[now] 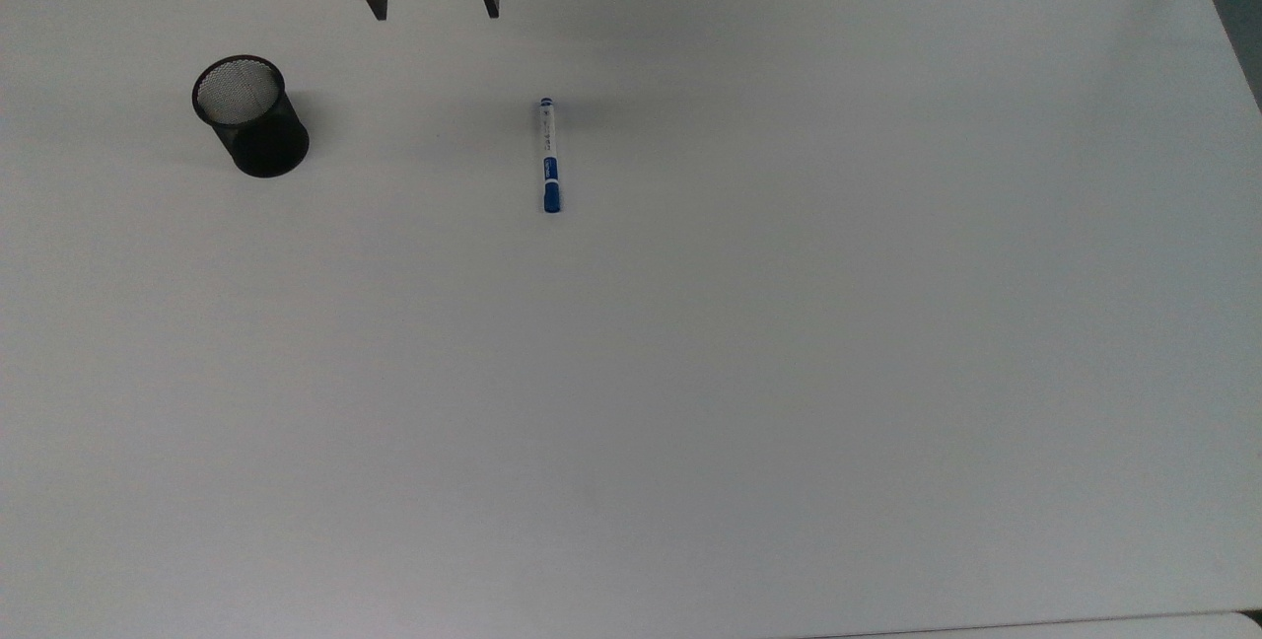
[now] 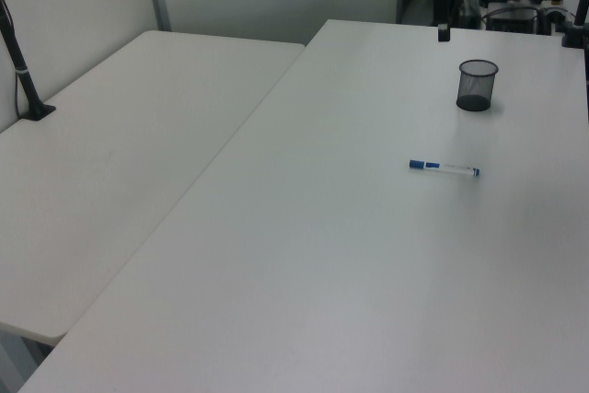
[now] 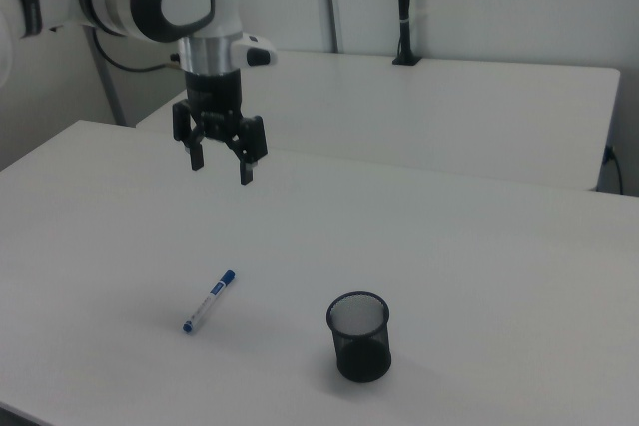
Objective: Insert the marker
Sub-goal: 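Move the gripper down over the blue-capped marker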
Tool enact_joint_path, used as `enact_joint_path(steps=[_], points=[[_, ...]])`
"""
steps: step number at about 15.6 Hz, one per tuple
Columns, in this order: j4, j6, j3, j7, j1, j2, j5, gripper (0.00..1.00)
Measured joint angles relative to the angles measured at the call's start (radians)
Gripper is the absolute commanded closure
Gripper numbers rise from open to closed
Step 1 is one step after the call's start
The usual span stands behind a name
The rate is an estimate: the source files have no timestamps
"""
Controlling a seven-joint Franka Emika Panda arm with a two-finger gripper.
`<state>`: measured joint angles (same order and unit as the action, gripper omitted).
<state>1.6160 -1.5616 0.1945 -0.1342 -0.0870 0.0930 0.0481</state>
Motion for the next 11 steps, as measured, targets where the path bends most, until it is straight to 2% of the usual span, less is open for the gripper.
enact_joint_path(steps=[3,6,8,11], points=[[0.014,0.000,-0.004,-0.003,-0.006,0.046,-0.005,0.00],[0.072,-0.046,-0.036,-0.001,-0.019,0.065,-0.005,0.00],[0.130,-0.126,-0.057,0.016,-0.025,0.069,-0.005,0.04],[0.197,-0.206,-0.083,0.044,-0.026,0.075,-0.006,0.16]])
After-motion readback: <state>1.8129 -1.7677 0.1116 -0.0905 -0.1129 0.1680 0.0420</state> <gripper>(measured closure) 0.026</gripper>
